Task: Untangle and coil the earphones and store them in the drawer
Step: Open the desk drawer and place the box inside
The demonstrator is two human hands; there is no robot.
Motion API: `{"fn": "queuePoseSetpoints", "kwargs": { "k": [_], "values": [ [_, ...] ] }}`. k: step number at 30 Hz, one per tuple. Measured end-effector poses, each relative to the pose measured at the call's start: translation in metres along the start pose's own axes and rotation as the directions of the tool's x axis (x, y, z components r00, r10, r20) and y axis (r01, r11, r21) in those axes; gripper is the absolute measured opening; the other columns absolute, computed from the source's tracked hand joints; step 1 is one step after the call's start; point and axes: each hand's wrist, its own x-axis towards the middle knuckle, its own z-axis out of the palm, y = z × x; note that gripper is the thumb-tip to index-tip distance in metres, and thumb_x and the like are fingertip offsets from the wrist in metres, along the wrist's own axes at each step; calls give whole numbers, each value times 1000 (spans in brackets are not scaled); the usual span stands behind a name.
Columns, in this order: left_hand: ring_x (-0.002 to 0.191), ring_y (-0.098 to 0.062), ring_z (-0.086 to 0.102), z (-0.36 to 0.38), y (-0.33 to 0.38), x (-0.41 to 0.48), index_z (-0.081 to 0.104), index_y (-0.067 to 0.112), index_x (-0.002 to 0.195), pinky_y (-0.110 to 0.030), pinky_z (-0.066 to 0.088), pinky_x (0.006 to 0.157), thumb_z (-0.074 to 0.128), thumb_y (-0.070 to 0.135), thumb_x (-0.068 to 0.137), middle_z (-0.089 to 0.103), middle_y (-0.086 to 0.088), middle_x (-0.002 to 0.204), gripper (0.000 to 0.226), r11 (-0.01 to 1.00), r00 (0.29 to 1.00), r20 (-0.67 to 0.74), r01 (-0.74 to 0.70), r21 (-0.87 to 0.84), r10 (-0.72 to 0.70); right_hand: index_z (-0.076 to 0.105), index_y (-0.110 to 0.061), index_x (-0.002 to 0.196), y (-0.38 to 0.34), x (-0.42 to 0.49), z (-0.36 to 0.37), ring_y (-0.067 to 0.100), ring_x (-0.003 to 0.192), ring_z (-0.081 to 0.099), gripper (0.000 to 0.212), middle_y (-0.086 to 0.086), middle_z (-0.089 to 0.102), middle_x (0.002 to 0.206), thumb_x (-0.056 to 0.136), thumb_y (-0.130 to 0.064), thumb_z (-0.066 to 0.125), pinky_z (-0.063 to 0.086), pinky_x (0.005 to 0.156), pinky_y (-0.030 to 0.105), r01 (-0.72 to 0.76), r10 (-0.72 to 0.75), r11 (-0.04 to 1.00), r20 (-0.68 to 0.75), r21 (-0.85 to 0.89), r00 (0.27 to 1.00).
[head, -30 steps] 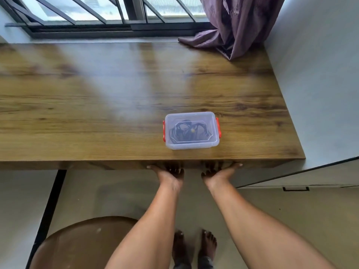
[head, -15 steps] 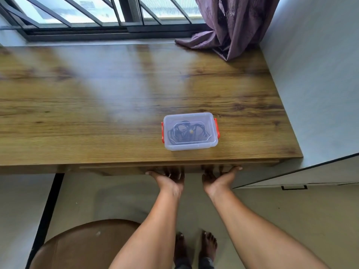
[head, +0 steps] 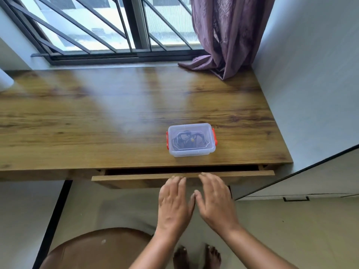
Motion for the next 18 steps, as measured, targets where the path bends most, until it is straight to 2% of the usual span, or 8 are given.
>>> {"fn": "queuePoseSetpoints", "kwargs": {
  "k": [1, 3, 5, 8, 10, 13, 15, 18],
  "values": [
    [138, -26, 43, 0, -4, 5, 55, 9, 135, -42, 33, 114, 57, 42, 85, 55, -7, 140, 60, 992, 995, 73, -70, 107, 62, 57, -10, 141, 2, 1, 1, 25, 139, 49, 55, 8, 55, 147, 94, -37, 58, 45, 110, 43, 94, -86, 990, 74, -104, 994],
    [152, -25, 21, -5, -12, 16, 35, 8, 153, -42, 14, 124, 56, 46, 88, 34, -9, 160, 78, 962, 956, 291, -106, 250, 30, 48, -9, 150, 3, 4, -1, 27, 149, 39, 66, 11, 42, 160, 95, -41, 61, 38, 118, 46, 131, -84, 969, 218, -210, 972],
    [155, -23, -3, -2, -24, 21, 7, 11, 159, -43, -4, 124, 46, 56, 93, 6, -7, 168, 89, 946, 900, 436, -147, 290, 7, 30, -9, 159, 8, 7, 0, 26, 157, 16, 74, 10, 19, 168, 100, -47, 52, 16, 127, 44, 116, -34, 968, 344, -221, 938],
    [155, -23, -7, 0, -33, 22, -2, 13, 159, -43, -1, 124, 43, 62, 93, 0, -5, 169, 94, 943, 883, 470, -170, 287, 16, 7, -12, 163, 18, 8, 6, 22, 157, -9, 78, 5, -6, 170, 103, -53, 36, -4, 128, 42, 115, 6, 964, 455, -238, 890],
    [155, -24, -4, -3, -30, 20, 1, 12, 159, -42, 4, 125, 44, 58, 94, 3, -7, 169, 91, 944, 883, 469, -174, 279, 24, 11, -12, 163, 17, 5, 6, 22, 158, -3, 74, 5, 0, 171, 104, -50, 37, 0, 127, 42, 115, 13, 959, 445, -259, 895],
    [155, -27, 8, -5, -24, 17, 13, 9, 158, -41, 12, 125, 45, 49, 96, 16, -11, 166, 80, 954, 893, 449, -161, 255, 31, 35, -11, 158, 11, 4, 2, 25, 154, 27, 64, 10, 32, 165, 101, -34, 53, 18, 125, 45, 101, 12, 957, 385, -273, 923],
    [150, -31, 26, -8, -20, 15, 29, 6, 154, -43, 23, 123, 50, 45, 95, 34, -15, 159, 73, 955, 902, 431, -157, 251, 35, 51, -10, 149, 9, 4, 0, 27, 141, 50, 58, 10, 56, 149, 94, -24, 65, 34, 118, 45, 105, -3, 947, 318, -303, 948],
    [127, -32, 53, -10, -17, 11, 50, 5, 141, -46, 38, 115, 57, 46, 90, 60, -13, 133, 65, 950, 917, 389, -190, 248, 82, 51, -13, 148, 7, 7, -2, 30, 118, 61, 51, 6, 64, 123, 99, -24, 59, 43, 110, 44, 109, -12, 947, 308, -301, 951]
  ]
}}
